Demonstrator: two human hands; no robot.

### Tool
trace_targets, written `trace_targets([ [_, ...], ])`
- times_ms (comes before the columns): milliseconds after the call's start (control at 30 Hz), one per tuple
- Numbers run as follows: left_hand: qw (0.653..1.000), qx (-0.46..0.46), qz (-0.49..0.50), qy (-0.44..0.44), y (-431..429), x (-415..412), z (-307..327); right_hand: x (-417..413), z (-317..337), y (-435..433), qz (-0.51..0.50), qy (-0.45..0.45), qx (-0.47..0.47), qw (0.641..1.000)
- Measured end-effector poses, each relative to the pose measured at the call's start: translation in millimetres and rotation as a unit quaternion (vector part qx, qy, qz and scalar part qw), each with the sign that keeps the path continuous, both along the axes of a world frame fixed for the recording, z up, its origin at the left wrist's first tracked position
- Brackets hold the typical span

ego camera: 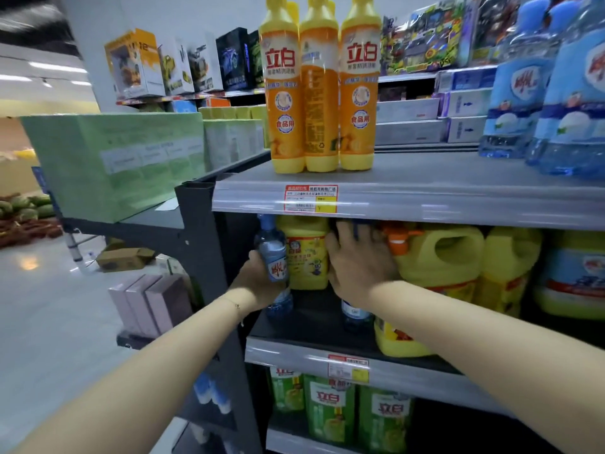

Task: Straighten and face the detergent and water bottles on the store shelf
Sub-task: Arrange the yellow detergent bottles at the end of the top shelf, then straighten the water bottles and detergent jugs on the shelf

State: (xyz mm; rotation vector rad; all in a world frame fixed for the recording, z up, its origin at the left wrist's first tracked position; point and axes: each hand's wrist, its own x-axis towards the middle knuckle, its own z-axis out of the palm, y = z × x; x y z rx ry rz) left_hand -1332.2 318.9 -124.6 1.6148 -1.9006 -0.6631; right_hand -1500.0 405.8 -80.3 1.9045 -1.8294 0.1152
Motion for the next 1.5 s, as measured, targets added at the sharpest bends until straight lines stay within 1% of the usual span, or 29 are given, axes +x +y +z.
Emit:
trace_targets([
  [33, 0.999, 0.011, 0.021, 0.034, -6.2, -1.2, -2.0, -0.5, -0.5, -2.1, -0.007, 0.008, -0.018, 1.000],
  [100, 0.995, 0.002, 0.049, 0.091, -17.4, -4.8, -3.2, -2.5, -1.8, -5.5, -0.015, 0.015, -0.046, 0.999],
  [200, 0.985, -0.015, 0.063, 0.162, -33.2, -9.9, -5.1, -7.5, 0.7, -7.6, -0.019, 0.019, -0.060, 0.998],
  [300, 0.978, 0.013, 0.058, 0.200, -43.7, -13.2, -10.7, -8.8, 0.9, -11.8, -0.039, 0.019, -0.056, 0.997],
  [400, 0.974, 0.005, 0.074, 0.215, -49.1, -13.0, -21.1, -0.8, -1.9, -21.8, -0.056, -0.003, -0.052, 0.997],
  [500, 0.966, -0.016, 0.076, 0.246, -46.8, -11.8, -28.7, 3.6, -3.3, -32.5, -0.059, -0.099, -0.054, 0.992],
  [600, 0.964, -0.021, 0.071, 0.255, -47.2, -10.0, -30.5, 1.6, -11.7, -42.4, -0.029, -0.208, -0.085, 0.974],
  [633, 0.964, -0.021, 0.072, 0.255, -47.7, -9.3, -30.5, 0.8, -15.1, -44.4, -0.013, -0.257, -0.102, 0.961],
  [667, 0.965, -0.023, 0.073, 0.252, -48.1, -8.7, -30.9, 0.6, -18.1, -45.9, 0.001, -0.320, -0.113, 0.941],
  [733, 0.968, -0.031, 0.070, 0.238, -47.3, -8.0, -31.4, 1.1, -20.6, -46.8, 0.010, -0.431, -0.106, 0.896],
  [800, 0.972, -0.037, 0.065, 0.223, -47.8, -8.1, -32.6, 0.9, -21.1, -49.1, 0.010, -0.475, -0.085, 0.876],
  [900, 0.983, -0.042, 0.049, 0.173, -45.4, -8.0, -34.7, -1.6, -27.8, -51.1, -0.001, -0.490, -0.058, 0.870],
  [967, 0.984, -0.042, 0.035, 0.167, -43.4, -7.3, -38.2, -3.3, -37.2, -47.6, 0.030, -0.535, -0.029, 0.844],
  [1000, 0.984, -0.045, 0.029, 0.169, -39.7, -6.5, -38.7, -3.6, -43.4, -45.3, 0.055, -0.546, -0.017, 0.836],
  [1033, 0.985, -0.051, 0.021, 0.165, -33.0, -6.2, -38.2, -3.6, -49.1, -42.1, 0.072, -0.541, -0.012, 0.838],
  [1133, 0.985, -0.085, -0.019, 0.147, -6.9, -5.3, -35.0, -3.1, -57.0, -32.0, 0.088, -0.510, -0.027, 0.855],
  [1200, 0.981, -0.083, -0.028, 0.175, 6.4, -3.6, -35.2, -0.8, -59.1, -22.8, 0.090, -0.496, -0.025, 0.863],
  [1267, 0.970, -0.054, -0.019, 0.238, 18.4, 0.5, -34.3, 0.4, -60.4, -11.2, 0.091, -0.495, -0.020, 0.864],
  [1333, 0.962, -0.057, -0.021, 0.268, 32.6, 5.8, -32.5, 0.5, -56.9, 3.6, 0.103, -0.518, -0.012, 0.849],
  [1400, 0.963, -0.078, -0.033, 0.258, 49.3, 12.8, -27.9, -0.5, -51.9, 19.5, 0.169, -0.552, -0.014, 0.817],
  [1433, 0.963, -0.085, -0.035, 0.252, 58.4, 15.9, -23.0, -0.9, -48.3, 27.9, 0.197, -0.553, -0.024, 0.809],
  [1500, 0.961, -0.101, -0.053, 0.252, 74.9, 20.1, -12.6, -2.2, -39.7, 44.1, 0.238, -0.540, -0.055, 0.805],
])
